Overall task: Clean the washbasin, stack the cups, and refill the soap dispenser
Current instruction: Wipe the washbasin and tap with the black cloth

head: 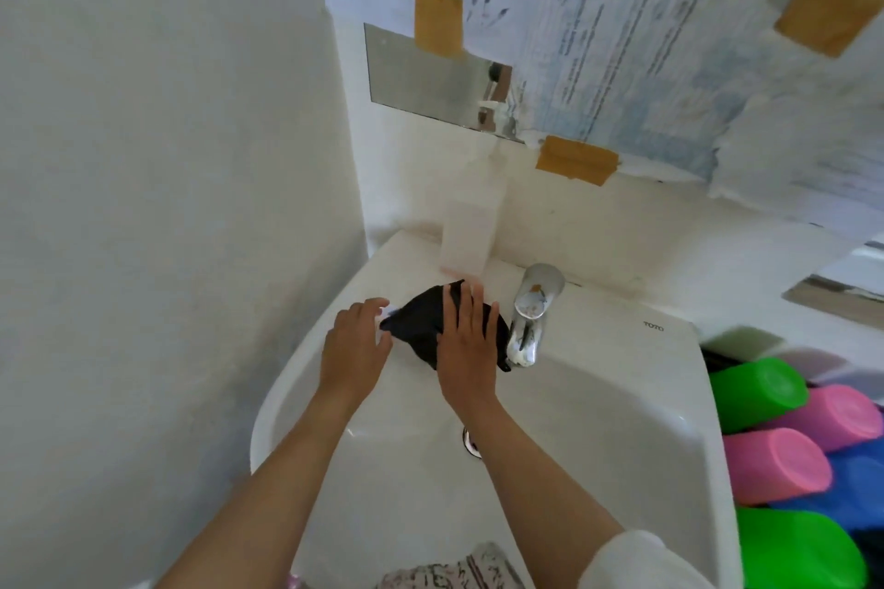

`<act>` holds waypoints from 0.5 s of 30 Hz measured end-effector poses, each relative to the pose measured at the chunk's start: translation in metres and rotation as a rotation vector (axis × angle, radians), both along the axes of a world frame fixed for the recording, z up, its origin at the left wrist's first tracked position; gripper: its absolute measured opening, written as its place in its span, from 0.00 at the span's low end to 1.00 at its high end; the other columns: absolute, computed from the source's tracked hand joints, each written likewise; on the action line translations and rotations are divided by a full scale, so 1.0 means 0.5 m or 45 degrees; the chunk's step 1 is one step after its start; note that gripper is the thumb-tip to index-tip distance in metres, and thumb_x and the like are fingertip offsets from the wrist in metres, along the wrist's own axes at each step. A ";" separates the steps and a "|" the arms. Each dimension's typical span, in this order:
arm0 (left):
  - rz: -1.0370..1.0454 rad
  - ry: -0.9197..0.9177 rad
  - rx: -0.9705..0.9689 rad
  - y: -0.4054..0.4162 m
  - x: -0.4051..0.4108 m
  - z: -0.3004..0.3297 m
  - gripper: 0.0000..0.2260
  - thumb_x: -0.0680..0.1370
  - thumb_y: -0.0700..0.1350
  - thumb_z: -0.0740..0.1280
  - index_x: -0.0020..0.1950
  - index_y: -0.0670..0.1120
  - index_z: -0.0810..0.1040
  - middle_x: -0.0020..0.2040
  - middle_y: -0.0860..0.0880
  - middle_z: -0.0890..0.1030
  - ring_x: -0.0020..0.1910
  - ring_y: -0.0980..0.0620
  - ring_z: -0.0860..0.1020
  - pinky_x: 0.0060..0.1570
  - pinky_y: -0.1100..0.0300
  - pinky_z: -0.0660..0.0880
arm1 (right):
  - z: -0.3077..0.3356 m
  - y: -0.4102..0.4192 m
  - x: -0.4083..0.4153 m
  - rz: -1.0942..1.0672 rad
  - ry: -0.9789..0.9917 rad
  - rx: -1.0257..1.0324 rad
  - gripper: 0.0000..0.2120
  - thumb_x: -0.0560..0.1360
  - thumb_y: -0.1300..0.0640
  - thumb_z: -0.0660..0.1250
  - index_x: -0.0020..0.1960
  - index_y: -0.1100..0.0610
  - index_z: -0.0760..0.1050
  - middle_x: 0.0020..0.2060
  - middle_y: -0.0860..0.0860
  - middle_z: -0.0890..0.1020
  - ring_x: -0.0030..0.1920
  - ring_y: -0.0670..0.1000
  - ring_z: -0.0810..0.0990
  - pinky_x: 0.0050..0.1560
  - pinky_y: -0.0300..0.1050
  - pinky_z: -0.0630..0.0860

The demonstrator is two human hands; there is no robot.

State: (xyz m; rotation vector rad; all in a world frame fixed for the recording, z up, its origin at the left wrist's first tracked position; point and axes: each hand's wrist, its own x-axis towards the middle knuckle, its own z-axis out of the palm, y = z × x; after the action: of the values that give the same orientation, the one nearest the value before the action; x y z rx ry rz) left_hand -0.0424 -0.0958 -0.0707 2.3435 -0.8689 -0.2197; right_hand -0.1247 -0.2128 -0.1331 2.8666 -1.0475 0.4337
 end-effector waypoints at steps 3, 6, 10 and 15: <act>-0.040 0.003 0.024 -0.008 -0.018 -0.001 0.17 0.77 0.41 0.63 0.66 0.45 0.69 0.60 0.45 0.75 0.60 0.46 0.71 0.57 0.54 0.70 | 0.005 -0.015 -0.054 -0.027 -0.021 0.047 0.37 0.72 0.53 0.70 0.74 0.56 0.55 0.72 0.56 0.65 0.72 0.57 0.62 0.68 0.54 0.66; -0.064 -0.008 0.032 -0.005 -0.026 -0.002 0.17 0.77 0.41 0.62 0.66 0.45 0.70 0.60 0.46 0.75 0.61 0.47 0.71 0.57 0.55 0.70 | 0.015 -0.027 -0.096 -0.036 0.035 0.021 0.39 0.69 0.52 0.73 0.73 0.55 0.57 0.71 0.55 0.66 0.70 0.56 0.67 0.55 0.45 0.76; -0.033 -0.014 0.026 0.006 -0.028 0.000 0.16 0.77 0.41 0.62 0.66 0.45 0.70 0.61 0.46 0.75 0.61 0.47 0.70 0.57 0.55 0.70 | 0.020 -0.025 -0.096 -0.048 0.020 0.111 0.47 0.58 0.63 0.78 0.72 0.56 0.60 0.69 0.55 0.66 0.68 0.57 0.69 0.48 0.41 0.78; 0.028 0.002 0.032 0.037 -0.024 -0.009 0.15 0.78 0.41 0.62 0.65 0.45 0.70 0.61 0.46 0.74 0.61 0.48 0.70 0.57 0.55 0.70 | 0.035 -0.011 -0.057 0.034 0.098 0.165 0.48 0.52 0.65 0.80 0.69 0.58 0.66 0.65 0.57 0.73 0.65 0.58 0.73 0.59 0.50 0.74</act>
State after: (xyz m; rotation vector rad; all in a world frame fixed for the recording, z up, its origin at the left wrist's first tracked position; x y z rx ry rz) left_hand -0.0544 -0.0771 -0.0752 2.3748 -0.8439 -0.2245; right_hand -0.1531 -0.2182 -0.1157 2.9859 -1.0638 0.2634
